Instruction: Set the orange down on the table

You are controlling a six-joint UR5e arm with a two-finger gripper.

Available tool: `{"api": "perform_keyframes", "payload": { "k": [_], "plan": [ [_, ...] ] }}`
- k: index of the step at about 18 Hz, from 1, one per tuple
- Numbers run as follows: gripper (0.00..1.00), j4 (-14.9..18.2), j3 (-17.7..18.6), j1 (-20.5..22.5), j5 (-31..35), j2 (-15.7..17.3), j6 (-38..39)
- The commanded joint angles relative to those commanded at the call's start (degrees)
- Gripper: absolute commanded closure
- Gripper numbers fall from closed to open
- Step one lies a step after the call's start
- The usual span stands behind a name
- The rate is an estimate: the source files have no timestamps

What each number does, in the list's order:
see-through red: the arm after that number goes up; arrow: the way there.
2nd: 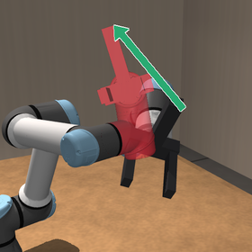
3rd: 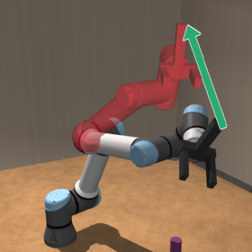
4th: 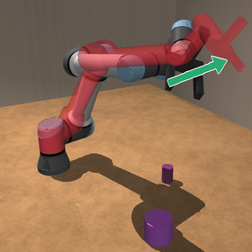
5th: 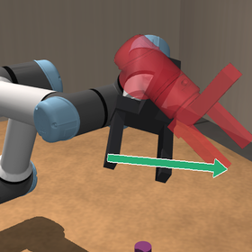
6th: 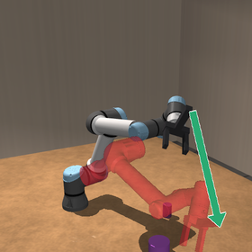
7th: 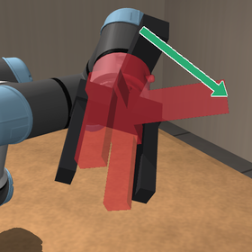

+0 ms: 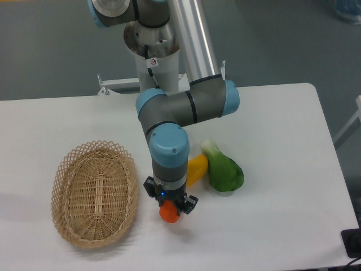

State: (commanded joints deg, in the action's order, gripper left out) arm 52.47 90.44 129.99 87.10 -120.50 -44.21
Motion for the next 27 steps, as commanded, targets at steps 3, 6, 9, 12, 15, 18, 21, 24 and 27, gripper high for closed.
{"api": "perform_keyframes", "payload": {
  "k": [3, 6, 9, 12, 15, 18, 21, 24, 27],
  "plan": [
    [0.52, -0.18, 0.70, -0.09, 0.09, 0.00, -0.26],
    [0.52, -0.09, 0.70, 0.00, 0.09, 0.00, -0.09],
    [0.52, -0.18, 0.79, 0.00, 0.09, 0.00, -0.18],
    [0.49, -0.18, 0.79, 0.00, 0.09, 0.00, -0.35],
    [0.41, -0.18, 0.88, 0.00, 0.26, 0.09, -0.26],
    [0.41, -0.18, 0.88, 0.00, 0.35, 0.00, -0.09],
    [0.41, -0.18, 0.97, 0.00, 0.35, 0.00, -0.18],
    [0.41, -0.26, 1.49, 0.00, 0.44, 0.09, -0.44],
    [0.41, -0.26, 1.50, 0.00, 0.44, 0.17, -0.35]
  ]
}}
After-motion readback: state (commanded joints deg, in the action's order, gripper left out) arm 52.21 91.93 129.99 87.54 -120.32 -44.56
